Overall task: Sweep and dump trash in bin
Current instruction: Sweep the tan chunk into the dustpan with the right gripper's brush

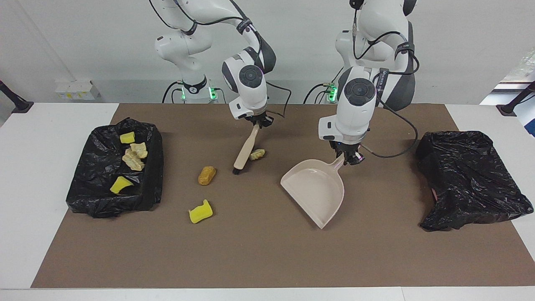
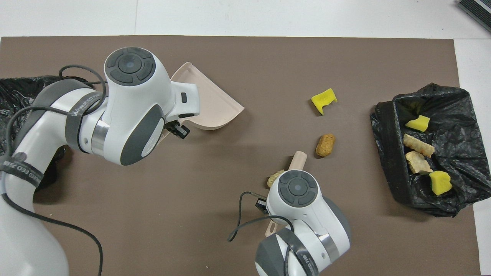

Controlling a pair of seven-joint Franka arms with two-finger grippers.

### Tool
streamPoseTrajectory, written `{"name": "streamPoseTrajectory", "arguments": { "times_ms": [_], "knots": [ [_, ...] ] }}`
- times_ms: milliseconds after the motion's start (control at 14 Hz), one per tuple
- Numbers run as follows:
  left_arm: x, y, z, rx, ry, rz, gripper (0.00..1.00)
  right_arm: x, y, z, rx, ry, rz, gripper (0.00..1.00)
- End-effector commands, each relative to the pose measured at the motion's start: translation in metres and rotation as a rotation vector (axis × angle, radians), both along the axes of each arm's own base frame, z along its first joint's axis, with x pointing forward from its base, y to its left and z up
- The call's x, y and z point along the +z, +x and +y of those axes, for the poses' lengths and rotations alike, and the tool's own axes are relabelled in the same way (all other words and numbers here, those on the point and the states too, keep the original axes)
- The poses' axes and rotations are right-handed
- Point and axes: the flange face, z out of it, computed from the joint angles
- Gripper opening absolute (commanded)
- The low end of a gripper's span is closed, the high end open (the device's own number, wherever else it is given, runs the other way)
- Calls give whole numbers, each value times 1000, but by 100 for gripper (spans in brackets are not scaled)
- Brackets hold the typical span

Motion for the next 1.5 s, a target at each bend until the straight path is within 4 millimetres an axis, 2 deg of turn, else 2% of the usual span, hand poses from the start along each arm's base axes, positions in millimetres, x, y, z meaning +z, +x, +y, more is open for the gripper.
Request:
{"name": "streamPoseTrajectory", "arguments": {
  "times_ms": [0,143,286,500,643,929,1000,1286,1429],
  "knots": [
    [-3,-26,16,-163,1,21,0,2,6,0,96,55,33,0],
    [-13,-45,16,-215,-10,13,0,2,10,-10,201,90,48,0],
    [-21,-67,13,-251,-11,16,0,1,8,-10,205,108,53,0],
    [-29,-91,2,-373,-28,9,0,5,-1,2,171,172,66,0],
    [-37,-109,-8,-410,-46,-30,0,8,-15,19,212,182,69,0],
    [-48,-114,-16,-412,-75,-85,0,19,-28,46,252,219,64,0],
    [-49,-113,-17,-393,-81,-92,0,26,-24,51,264,228,47,0],
    [-49,-113,-16,-327,-80,-97,0,52,-7,41,344,214,-30,0],
    [-48,-113,-17,-325,-81,-99,0,54,-5,32,410,126,-60,0]
  ]
}}
